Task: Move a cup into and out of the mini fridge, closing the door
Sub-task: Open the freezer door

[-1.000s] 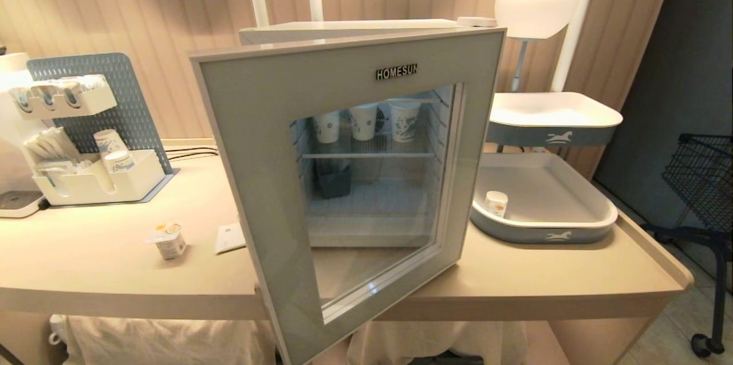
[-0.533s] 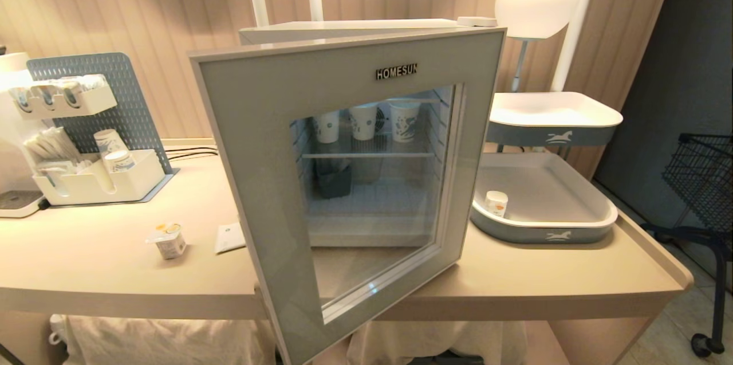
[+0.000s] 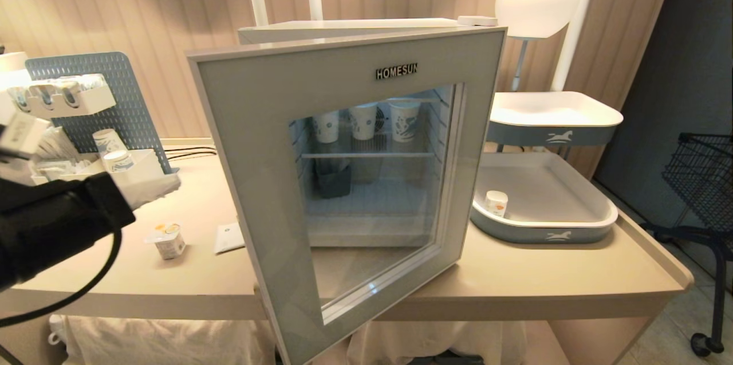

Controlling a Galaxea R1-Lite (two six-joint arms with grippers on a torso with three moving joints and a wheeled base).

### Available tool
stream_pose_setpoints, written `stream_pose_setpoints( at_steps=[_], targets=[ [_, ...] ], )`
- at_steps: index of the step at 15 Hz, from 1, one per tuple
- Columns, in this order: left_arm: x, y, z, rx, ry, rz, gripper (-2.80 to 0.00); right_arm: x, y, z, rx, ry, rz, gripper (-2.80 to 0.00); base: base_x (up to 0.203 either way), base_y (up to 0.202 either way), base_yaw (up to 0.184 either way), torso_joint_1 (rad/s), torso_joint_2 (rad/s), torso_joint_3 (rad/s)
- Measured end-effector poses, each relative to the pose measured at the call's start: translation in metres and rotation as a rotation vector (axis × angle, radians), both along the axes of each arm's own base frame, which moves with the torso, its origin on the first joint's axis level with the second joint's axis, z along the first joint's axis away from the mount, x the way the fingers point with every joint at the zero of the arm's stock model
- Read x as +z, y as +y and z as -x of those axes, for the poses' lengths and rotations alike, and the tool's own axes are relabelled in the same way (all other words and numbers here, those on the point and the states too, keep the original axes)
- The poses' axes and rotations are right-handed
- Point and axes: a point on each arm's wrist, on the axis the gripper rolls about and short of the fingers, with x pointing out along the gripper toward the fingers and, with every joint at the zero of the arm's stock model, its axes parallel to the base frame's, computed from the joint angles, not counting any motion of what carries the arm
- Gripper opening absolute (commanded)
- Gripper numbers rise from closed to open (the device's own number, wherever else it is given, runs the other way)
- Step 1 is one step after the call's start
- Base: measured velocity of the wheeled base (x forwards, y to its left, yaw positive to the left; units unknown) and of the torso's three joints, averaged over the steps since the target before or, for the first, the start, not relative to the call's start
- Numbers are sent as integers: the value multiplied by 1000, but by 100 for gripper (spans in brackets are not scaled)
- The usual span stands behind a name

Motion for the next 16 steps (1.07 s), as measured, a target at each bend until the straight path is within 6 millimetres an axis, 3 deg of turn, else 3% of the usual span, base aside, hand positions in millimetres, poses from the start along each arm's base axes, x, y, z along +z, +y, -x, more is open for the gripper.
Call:
stream_pose_setpoints(
  at_steps=[4,7,10,16],
  targets=[
    [-28,-23,-65,-305,-37,53,-280,0,0,0,0,0,0,-280,0,0,0,0,0,0],
    [-33,-48,-79,-489,-11,121,-280,0,0,0,0,0,1,-280,0,0,0,0,0,0],
    [-27,-66,-66,-618,4,160,-280,0,0,0,1,0,2,-280,0,0,0,0,0,0],
    [7,-110,6,-1040,-59,194,-280,0,0,0,0,0,2,-280,0,0,0,0,0,0]
  ],
)
